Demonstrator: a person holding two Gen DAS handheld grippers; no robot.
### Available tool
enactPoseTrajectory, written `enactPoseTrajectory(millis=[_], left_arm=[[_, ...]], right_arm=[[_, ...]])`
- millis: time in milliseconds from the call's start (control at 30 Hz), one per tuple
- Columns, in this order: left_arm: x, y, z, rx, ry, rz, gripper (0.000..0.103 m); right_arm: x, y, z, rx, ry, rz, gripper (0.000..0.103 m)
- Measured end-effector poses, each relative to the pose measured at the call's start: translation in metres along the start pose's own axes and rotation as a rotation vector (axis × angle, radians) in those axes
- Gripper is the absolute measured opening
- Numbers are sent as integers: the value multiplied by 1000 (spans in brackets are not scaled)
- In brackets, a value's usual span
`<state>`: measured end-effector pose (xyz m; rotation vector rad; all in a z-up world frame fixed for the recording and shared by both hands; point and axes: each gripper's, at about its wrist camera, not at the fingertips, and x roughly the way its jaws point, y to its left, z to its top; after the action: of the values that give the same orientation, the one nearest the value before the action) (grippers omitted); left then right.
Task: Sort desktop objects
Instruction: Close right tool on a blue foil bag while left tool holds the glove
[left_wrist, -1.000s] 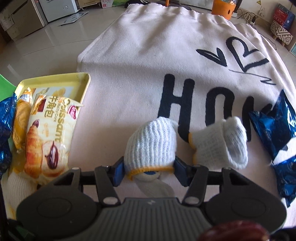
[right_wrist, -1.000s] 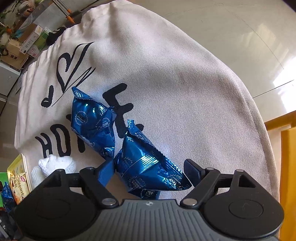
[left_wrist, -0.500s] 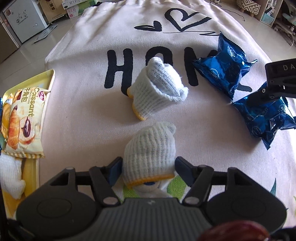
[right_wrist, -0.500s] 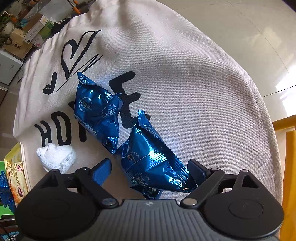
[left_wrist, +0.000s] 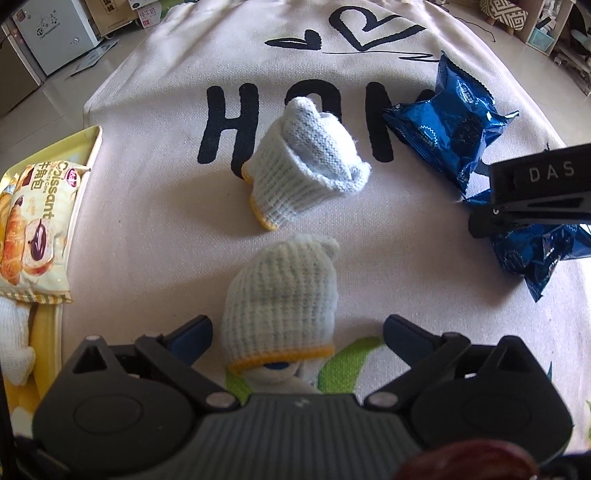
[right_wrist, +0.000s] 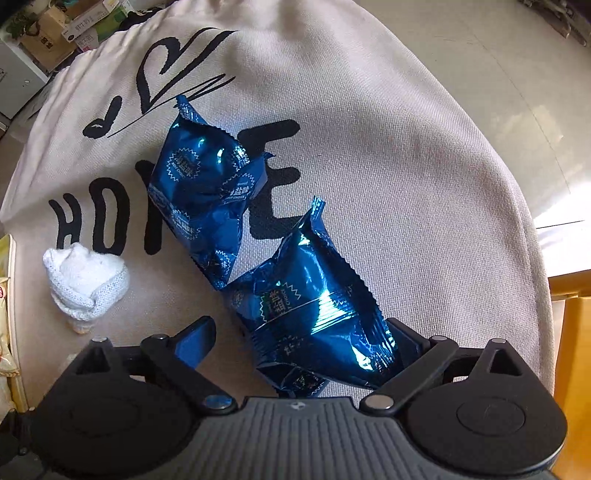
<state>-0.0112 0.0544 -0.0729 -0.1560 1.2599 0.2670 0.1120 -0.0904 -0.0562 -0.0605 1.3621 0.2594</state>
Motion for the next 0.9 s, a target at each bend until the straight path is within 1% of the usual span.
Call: enactPoseTrajectory(millis=[67,300,533,600,633,667,700,767,800,833,867,900], left_arm=[[-1,3,0,-32,12,-11,103],[-2,2,0,-35,9,-5,103],[-2,2,2,-38,13,-5,103],[-2,2,2,-35,14,-6,102],[-2,1,3,-30,15,-8,102],[-3,0,3,-21,15,-11,100],[-4,-1,3,-13,7,-15,98],[-8,-5,3,7,-8,-21,87],[-10,-6,3,14,-15,-26,84],[-11,-6,4,16,-22,-32,76],[-13,-5,6,16,-27,-37,67],[-15,-4,7,11,-28,-49,63]], right_arm=[[2,3,-2,-19,-7,-17,99],[9,13,-8,-88,-37,-99,103],[9,9,-10,-83,-57,-97,103],[8,7,-10,-77,-60,-97,100],[6,6,-10,-73,-66,-98,95],[5,5,-10,-72,-72,-98,88],[2,4,-9,-74,-79,-92,86],[0,1,-9,-62,-74,-76,79],[-1,0,-9,-57,-73,-71,76],[-3,-1,-9,-56,-72,-67,69],[-4,-3,-9,-51,-66,-55,68],[-6,-6,-9,-38,-56,-28,67]])
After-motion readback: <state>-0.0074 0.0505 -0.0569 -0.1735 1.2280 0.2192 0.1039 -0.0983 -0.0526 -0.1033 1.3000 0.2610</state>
